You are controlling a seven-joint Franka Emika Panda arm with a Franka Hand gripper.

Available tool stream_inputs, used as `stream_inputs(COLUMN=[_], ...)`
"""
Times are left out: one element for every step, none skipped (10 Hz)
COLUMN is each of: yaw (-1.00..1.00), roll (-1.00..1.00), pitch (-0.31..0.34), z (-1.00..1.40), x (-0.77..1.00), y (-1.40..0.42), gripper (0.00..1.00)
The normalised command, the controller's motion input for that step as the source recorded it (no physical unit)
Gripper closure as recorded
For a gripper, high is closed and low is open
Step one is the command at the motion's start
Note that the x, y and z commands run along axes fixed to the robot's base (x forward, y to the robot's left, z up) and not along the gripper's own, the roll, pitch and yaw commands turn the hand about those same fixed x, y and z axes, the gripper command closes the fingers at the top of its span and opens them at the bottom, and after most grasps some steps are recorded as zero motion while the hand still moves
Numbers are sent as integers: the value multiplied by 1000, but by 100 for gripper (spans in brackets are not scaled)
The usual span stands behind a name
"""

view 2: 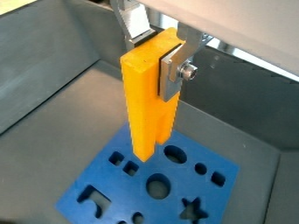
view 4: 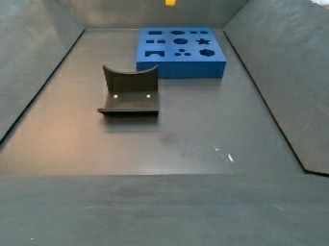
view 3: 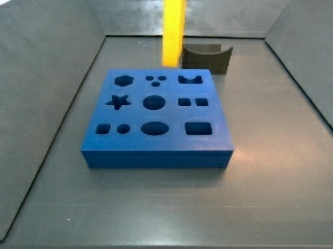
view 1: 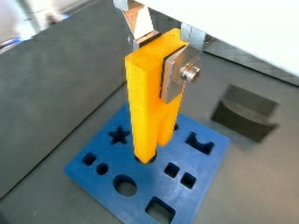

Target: Insert the double-square object.

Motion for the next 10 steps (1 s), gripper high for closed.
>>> stream_inputs(yaw=[-997,-997,-997,-986,-980,-974,-969,-960,-951,-957], roll=[13,10,11,13,14,13,16,19,19,14], pitch=[-3,-4,-4,-4,-4,-9,-7,-7,-10,-14], z=[0,0,0,0,0,0,0,0,0,0], x=[60,60,60,69,80,91,97,114,129,131], y=[34,31,31,34,46,51,54,63,71,71], gripper=[100,100,100,100,100,100,100,100,100,100])
